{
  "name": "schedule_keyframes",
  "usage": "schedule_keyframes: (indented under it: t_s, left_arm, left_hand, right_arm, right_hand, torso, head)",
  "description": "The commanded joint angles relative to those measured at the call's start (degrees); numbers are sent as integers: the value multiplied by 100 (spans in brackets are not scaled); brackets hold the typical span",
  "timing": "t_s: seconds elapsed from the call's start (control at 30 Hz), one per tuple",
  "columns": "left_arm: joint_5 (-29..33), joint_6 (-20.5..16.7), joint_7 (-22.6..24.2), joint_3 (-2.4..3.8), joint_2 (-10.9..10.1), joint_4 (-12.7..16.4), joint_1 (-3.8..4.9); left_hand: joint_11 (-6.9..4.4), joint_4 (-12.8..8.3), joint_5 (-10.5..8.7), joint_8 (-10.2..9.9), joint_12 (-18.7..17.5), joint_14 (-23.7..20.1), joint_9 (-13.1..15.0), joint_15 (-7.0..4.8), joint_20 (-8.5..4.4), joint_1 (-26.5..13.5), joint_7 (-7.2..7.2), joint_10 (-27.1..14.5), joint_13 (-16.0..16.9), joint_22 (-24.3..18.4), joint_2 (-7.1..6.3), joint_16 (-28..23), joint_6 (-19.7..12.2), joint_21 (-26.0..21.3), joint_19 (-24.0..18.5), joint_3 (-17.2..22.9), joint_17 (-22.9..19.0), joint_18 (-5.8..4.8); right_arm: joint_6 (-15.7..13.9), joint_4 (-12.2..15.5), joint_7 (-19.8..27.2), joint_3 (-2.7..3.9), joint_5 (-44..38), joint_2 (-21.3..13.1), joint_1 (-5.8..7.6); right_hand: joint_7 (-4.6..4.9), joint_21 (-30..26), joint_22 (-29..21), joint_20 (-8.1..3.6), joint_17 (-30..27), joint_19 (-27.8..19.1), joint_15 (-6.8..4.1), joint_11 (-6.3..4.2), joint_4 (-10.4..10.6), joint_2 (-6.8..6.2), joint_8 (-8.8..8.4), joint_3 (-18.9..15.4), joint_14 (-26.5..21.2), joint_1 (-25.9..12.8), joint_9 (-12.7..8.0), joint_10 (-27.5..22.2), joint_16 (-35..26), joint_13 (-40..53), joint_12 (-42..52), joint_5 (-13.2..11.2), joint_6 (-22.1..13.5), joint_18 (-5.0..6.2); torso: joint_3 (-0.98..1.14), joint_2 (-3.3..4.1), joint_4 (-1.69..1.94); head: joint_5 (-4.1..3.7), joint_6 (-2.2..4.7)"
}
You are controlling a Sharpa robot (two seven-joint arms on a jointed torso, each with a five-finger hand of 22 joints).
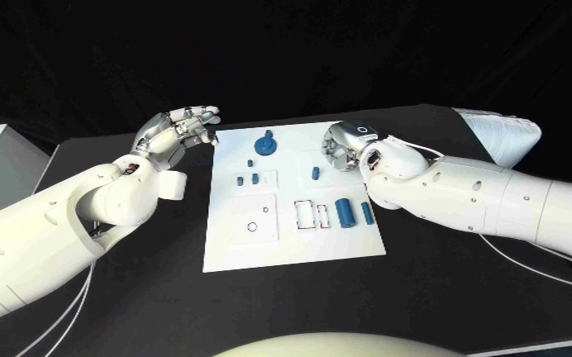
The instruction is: Assemble the parts on the task board
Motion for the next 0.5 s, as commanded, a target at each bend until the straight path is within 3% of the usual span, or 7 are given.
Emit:
schedule_keyframes:
  t_s: [0.03,0.5]
  left_arm:
    - [-23,10,35,5,7,5,-3]
    - [-24,13,28,5,-2,-17,-4]
  left_hand:
    - [10,-29,-8,-20,-38,-12,-5,7,1,68,-5,-30,-5,-5,7,-36,-39,-22,36,-9,-7,35]
    - [17,-23,-9,-22,-47,-13,-6,12,3,66,0,-49,-13,-9,4,-39,-45,-27,41,-17,-9,33]
  right_arm:
    - [-93,52,-2,5,-97,-25,9]
    - [-98,516,-37,42,-65,-331,188]
  right_hand:
    - [25,37,9,0,35,53,-37,-203,-29,45,-21,2,321,81,0,256,19,107,35,-13,9,-117]
    - [24,65,39,-1,53,65,-37,-204,-28,43,-18,2,325,77,2,261,31,108,34,-19,14,-123]
  torso:
    - [0,-4,-5]
    - [-1,-8,-11]
  head:
    - [5,7]
    - [-7,31]
